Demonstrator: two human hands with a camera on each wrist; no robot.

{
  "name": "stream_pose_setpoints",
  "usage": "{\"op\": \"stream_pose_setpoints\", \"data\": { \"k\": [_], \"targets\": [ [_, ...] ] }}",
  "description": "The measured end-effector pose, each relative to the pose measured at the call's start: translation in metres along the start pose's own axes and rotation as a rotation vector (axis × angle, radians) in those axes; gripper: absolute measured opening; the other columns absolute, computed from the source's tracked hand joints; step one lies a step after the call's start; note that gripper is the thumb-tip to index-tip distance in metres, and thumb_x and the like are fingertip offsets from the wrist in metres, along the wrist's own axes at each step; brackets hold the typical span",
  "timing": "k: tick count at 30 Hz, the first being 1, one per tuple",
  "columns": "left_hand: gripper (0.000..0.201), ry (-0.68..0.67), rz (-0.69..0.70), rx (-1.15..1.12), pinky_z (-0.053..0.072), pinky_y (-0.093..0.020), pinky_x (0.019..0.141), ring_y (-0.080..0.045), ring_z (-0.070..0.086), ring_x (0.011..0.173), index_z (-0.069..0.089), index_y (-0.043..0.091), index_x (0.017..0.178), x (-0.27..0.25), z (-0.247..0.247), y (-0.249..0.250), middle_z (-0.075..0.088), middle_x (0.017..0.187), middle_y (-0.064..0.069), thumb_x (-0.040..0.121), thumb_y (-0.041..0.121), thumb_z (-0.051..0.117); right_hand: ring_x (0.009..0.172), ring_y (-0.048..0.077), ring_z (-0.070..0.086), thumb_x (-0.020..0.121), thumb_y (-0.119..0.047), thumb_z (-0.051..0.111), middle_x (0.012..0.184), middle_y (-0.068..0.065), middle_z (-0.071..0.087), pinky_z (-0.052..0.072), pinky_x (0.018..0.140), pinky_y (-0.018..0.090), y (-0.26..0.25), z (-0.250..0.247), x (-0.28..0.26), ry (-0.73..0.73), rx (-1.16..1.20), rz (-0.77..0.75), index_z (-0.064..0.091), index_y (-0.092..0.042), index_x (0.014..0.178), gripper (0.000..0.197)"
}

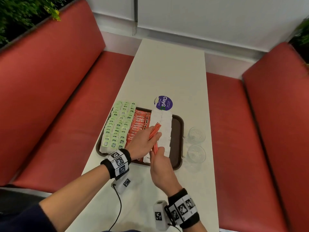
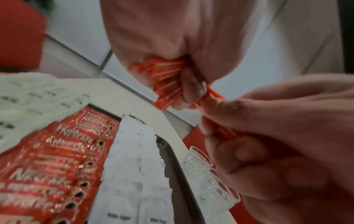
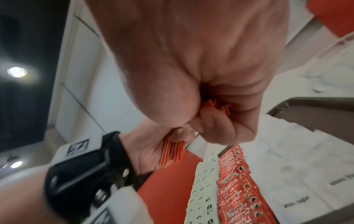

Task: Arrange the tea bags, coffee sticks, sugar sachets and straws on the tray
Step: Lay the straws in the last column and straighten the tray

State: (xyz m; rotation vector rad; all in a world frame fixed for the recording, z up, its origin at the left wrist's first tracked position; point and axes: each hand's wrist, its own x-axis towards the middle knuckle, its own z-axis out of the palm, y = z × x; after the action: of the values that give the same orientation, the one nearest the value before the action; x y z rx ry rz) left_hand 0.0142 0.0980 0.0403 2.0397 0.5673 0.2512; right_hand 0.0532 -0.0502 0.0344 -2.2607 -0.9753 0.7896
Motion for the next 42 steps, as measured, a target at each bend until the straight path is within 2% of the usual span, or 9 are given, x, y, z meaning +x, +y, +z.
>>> {"op": "stream_pose_setpoints", "data": {
  "k": [3, 5, 9, 13, 20, 24, 31, 36, 42],
  "targets": [
    [0.033, 0.098, -0.110, -0.091, 0.054, -0.034, 0.096, -0.005, 0.070, 0.110, 0.062, 0.024, 0.135, 0.004, -0.004, -0.003, 0.075, 0.130, 0.004, 0.113, 0.045, 0.049, 0.068, 0.019, 0.058, 0.119, -0.034, 0.030, 0.090, 0.004, 0.062, 0.041, 0.054, 0.029, 0.010, -0.018, 0.028, -0.013, -0.042, 0.055, 0.036, -0.013, 0.112, 0.023],
    [0.034, 0.204, -0.178, -0.126, 0.052, -0.036, 0.084, -0.001, 0.070, 0.092, 0.064, 0.022, 0.129, 0.006, -0.008, -0.006, 0.081, 0.110, 0.010, 0.113, 0.047, 0.047, 0.075, 0.024, 0.062, 0.118, -0.031, 0.032, 0.106, 0.016, 0.066, 0.047, 0.065, 0.038, 0.022, -0.030, 0.056, 0.056, -0.058, 0.157, 0.035, -0.010, 0.116, 0.022],
    [0.030, 0.190, -0.247, -0.182, 0.056, -0.046, 0.075, -0.026, 0.070, 0.074, 0.063, 0.025, 0.116, 0.003, -0.013, -0.013, 0.080, 0.081, 0.004, 0.113, 0.049, 0.046, 0.119, 0.041, 0.066, 0.112, -0.011, 0.047, 0.137, 0.027, 0.061, 0.052, 0.092, 0.045, 0.045, -0.053, 0.129, 0.137, -0.129, 0.399, 0.036, 0.005, 0.141, 0.035],
    [0.027, 0.198, -0.264, -0.213, 0.049, -0.028, 0.057, -0.012, 0.061, 0.058, 0.064, 0.025, 0.111, 0.000, -0.019, -0.024, 0.077, 0.077, -0.002, 0.112, 0.047, 0.049, 0.140, 0.040, 0.056, 0.108, -0.007, 0.052, 0.154, 0.023, 0.050, 0.047, 0.112, 0.045, 0.053, -0.061, 0.180, 0.129, -0.103, 0.534, 0.027, 0.008, 0.156, 0.056],
    [0.025, 0.194, -0.303, -0.216, 0.046, -0.021, 0.052, -0.007, 0.059, 0.055, 0.066, 0.022, 0.104, -0.005, -0.029, -0.037, 0.073, 0.072, -0.003, 0.111, 0.044, 0.054, 0.142, 0.034, 0.055, 0.108, -0.021, 0.058, 0.159, 0.019, 0.042, 0.051, 0.109, 0.039, 0.080, -0.041, 0.219, 0.112, -0.149, 0.593, 0.031, 0.006, 0.159, 0.063],
    [0.025, 0.176, -0.318, -0.218, 0.047, -0.021, 0.055, -0.005, 0.059, 0.056, 0.065, 0.021, 0.102, -0.007, -0.031, -0.041, 0.069, 0.070, 0.001, 0.110, 0.043, 0.056, 0.142, 0.035, 0.056, 0.107, -0.019, 0.060, 0.155, 0.021, 0.051, 0.049, 0.110, 0.041, 0.082, -0.038, 0.218, 0.089, -0.239, 0.630, 0.030, 0.003, 0.156, 0.062],
    [0.023, 0.149, -0.320, -0.218, 0.049, -0.025, 0.058, -0.007, 0.062, 0.059, 0.066, 0.021, 0.103, -0.007, -0.022, -0.042, 0.071, 0.071, 0.001, 0.109, 0.041, 0.058, 0.138, 0.035, 0.057, 0.111, -0.019, 0.051, 0.152, 0.017, 0.054, 0.050, 0.108, 0.041, 0.077, -0.049, 0.215, 0.046, -0.508, 0.466, 0.051, -0.001, 0.149, 0.042],
    [0.021, 0.147, -0.309, -0.209, 0.049, -0.025, 0.059, -0.007, 0.062, 0.059, 0.065, 0.020, 0.102, -0.006, -0.021, -0.041, 0.070, 0.070, 0.000, 0.109, 0.038, 0.059, 0.141, 0.037, 0.054, 0.108, -0.019, 0.058, 0.155, 0.020, 0.048, 0.051, 0.110, 0.043, 0.070, -0.059, 0.217, 0.018, -0.541, 0.464, 0.045, 0.001, 0.154, 0.052],
    [0.019, 0.154, -0.307, -0.214, 0.045, -0.022, 0.053, -0.006, 0.058, 0.056, 0.064, 0.022, 0.100, -0.005, -0.021, -0.041, 0.068, 0.068, 0.003, 0.109, 0.039, 0.059, 0.134, 0.040, 0.059, 0.109, -0.014, 0.053, 0.147, 0.022, 0.051, 0.052, 0.106, 0.042, 0.069, -0.080, 0.223, 0.043, -0.541, 0.402, 0.054, -0.001, 0.146, 0.039]
  ]
}}
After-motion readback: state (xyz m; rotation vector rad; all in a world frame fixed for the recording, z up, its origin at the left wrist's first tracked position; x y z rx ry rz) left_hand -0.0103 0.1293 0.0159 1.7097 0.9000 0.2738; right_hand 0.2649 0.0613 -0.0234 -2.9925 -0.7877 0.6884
